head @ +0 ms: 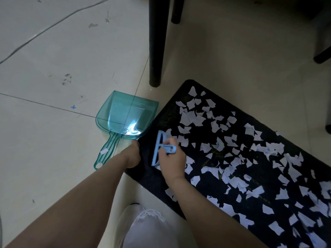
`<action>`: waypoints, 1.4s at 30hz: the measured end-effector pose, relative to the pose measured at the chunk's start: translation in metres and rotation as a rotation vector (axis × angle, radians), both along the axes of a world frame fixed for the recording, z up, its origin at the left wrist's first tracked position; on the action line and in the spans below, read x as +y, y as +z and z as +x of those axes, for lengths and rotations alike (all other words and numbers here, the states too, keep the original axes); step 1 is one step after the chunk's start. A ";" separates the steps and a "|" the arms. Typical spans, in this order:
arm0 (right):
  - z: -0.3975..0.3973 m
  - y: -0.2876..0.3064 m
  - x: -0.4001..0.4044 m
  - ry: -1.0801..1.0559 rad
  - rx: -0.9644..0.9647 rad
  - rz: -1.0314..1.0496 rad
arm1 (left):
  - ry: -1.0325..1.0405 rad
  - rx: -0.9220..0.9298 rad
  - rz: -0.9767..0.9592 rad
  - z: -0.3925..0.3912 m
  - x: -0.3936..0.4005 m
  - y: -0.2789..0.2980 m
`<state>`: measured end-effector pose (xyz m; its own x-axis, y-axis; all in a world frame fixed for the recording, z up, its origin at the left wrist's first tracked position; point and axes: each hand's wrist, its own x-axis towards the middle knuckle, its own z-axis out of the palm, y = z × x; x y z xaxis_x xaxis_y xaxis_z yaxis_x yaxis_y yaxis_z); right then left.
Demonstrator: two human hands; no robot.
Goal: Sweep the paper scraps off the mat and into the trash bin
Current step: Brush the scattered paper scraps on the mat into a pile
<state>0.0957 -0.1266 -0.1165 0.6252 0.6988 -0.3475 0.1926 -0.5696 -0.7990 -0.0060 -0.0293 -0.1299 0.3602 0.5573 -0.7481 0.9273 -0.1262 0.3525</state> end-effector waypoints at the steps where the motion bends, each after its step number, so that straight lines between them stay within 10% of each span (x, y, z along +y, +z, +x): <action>1: -0.004 -0.003 0.002 0.072 0.058 -0.040 | -0.004 0.003 0.006 0.000 0.000 0.001; 12: 0.056 -0.002 -0.030 -0.389 -0.215 -0.057 | -0.052 0.115 0.070 0.011 -0.004 -0.002; 21: 0.025 -0.017 0.010 0.021 0.063 -0.039 | -0.304 0.040 0.022 0.040 -0.011 -0.001; 30: 0.069 -0.009 -0.010 -0.469 -0.222 -0.111 | -0.337 0.114 -0.003 0.040 -0.012 -0.007; 42: 0.067 -0.016 0.023 -0.168 0.194 -0.065 | -0.361 0.089 0.027 0.057 -0.006 -0.009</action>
